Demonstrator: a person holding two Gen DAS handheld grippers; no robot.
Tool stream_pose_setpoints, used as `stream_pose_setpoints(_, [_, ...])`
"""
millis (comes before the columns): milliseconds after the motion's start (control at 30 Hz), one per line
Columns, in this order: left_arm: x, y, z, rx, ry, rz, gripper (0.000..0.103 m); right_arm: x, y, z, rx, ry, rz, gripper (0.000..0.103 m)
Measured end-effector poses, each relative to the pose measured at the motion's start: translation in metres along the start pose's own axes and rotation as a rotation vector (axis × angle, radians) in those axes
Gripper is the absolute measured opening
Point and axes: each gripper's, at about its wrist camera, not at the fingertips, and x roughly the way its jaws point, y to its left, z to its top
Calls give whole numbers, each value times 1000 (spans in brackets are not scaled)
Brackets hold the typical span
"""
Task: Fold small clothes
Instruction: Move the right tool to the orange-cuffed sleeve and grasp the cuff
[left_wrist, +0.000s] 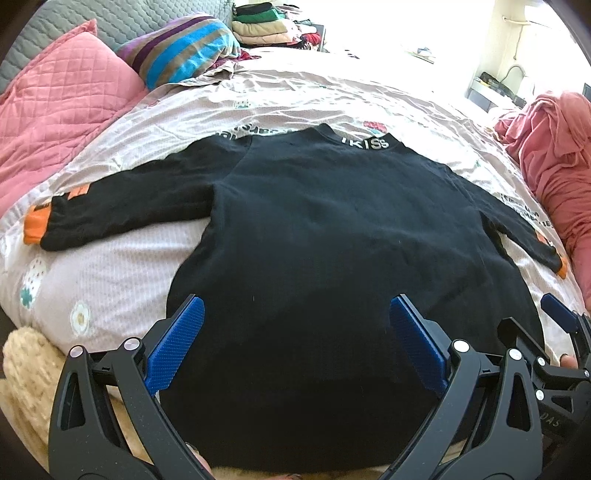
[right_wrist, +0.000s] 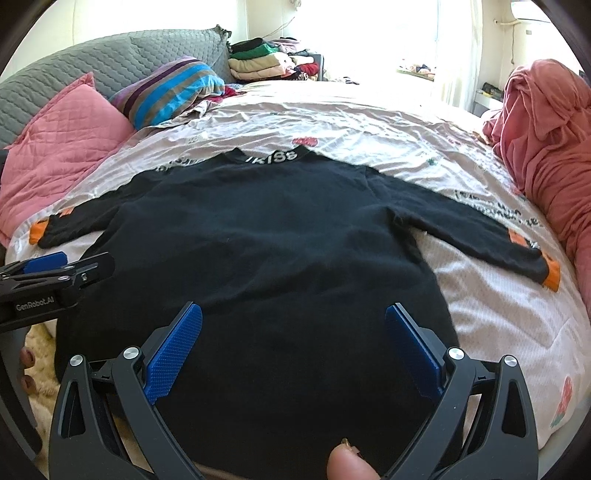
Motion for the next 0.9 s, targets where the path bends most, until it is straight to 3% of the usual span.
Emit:
stream_pose_setpoints(400, [24, -5, 42, -3, 6, -15, 94, 27, -24, 39, 34, -14, -37, 99])
stream_pose_setpoints(900, [61, -15, 81, -27, 33, -18, 94, 72, -104, 64, 205, 25, -156, 99])
